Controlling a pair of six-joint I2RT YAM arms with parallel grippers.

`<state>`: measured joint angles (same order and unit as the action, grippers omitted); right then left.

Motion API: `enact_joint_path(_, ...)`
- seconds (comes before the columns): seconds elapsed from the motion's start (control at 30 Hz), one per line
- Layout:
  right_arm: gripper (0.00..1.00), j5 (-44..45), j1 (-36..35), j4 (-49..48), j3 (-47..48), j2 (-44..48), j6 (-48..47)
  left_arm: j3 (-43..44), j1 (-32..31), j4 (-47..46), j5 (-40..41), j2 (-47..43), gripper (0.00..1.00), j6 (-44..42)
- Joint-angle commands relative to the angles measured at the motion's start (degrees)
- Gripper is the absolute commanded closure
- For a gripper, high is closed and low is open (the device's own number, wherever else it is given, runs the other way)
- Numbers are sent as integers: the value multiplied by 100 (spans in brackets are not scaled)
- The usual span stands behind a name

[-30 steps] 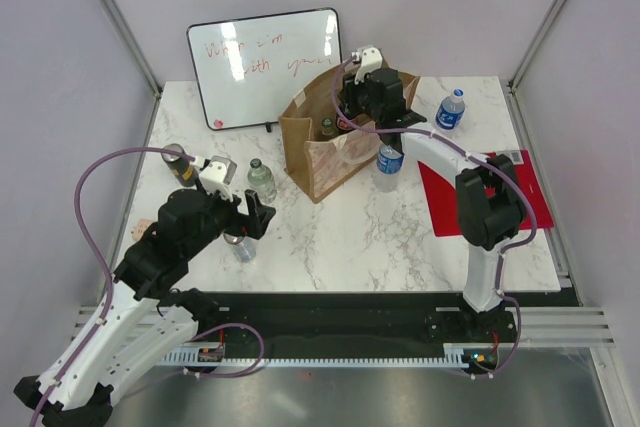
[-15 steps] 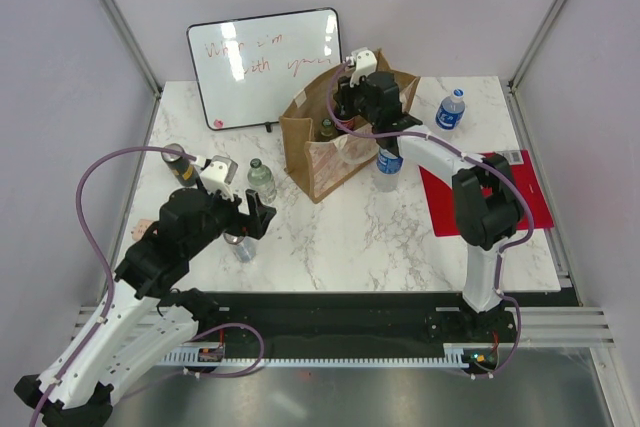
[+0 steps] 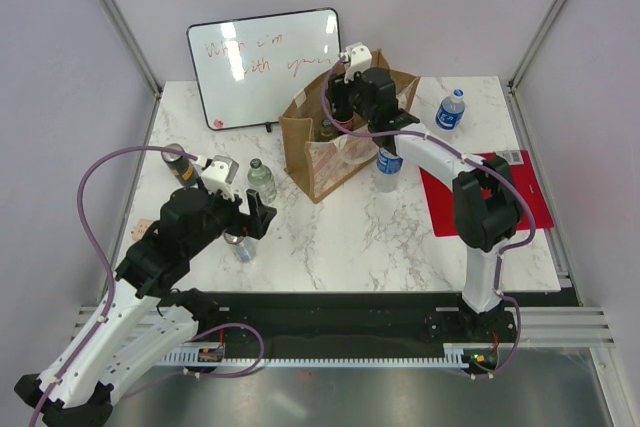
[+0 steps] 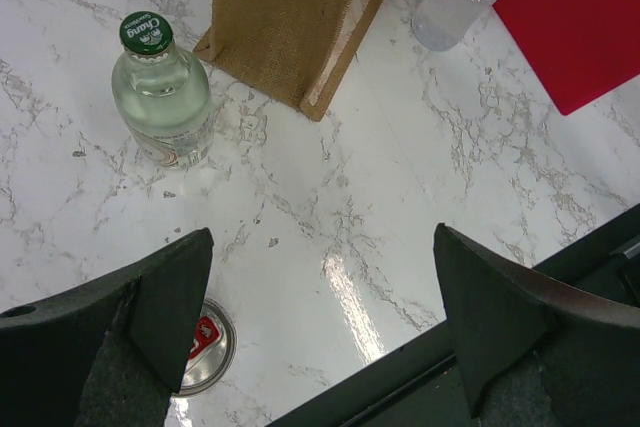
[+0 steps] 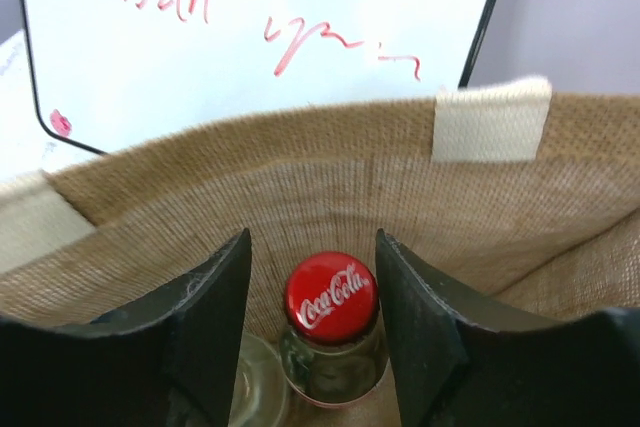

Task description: Place the beverage into the canvas bag

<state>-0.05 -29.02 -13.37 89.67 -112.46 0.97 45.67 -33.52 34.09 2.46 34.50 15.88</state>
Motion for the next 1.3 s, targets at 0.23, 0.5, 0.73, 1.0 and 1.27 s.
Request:
enact_joint_path(0.23, 30, 164, -78, 246, 499, 778, 245, 12, -15, -236, -35, -14, 2, -208)
enact_joint_path(0.5, 29, 778, -560, 1502, 1131, 1218, 351, 21, -14, -227, 44, -92, 3, -208)
enact_joint_path(0.73, 29, 666, -1413, 1846, 1062, 1719, 631, 38, -14, -227, 140, -434, 4, -217)
enact_joint_path(1.0, 29, 164, -2020, 2275, 1657, 1246, 1063, -181, -14, -753, -140, -1734, 3, -243)
enact_joint_path(1.27, 29, 85, -2468, 2980, 2792, -126, 1054, -375, -14, -921, 176, -2615, 1, -243)
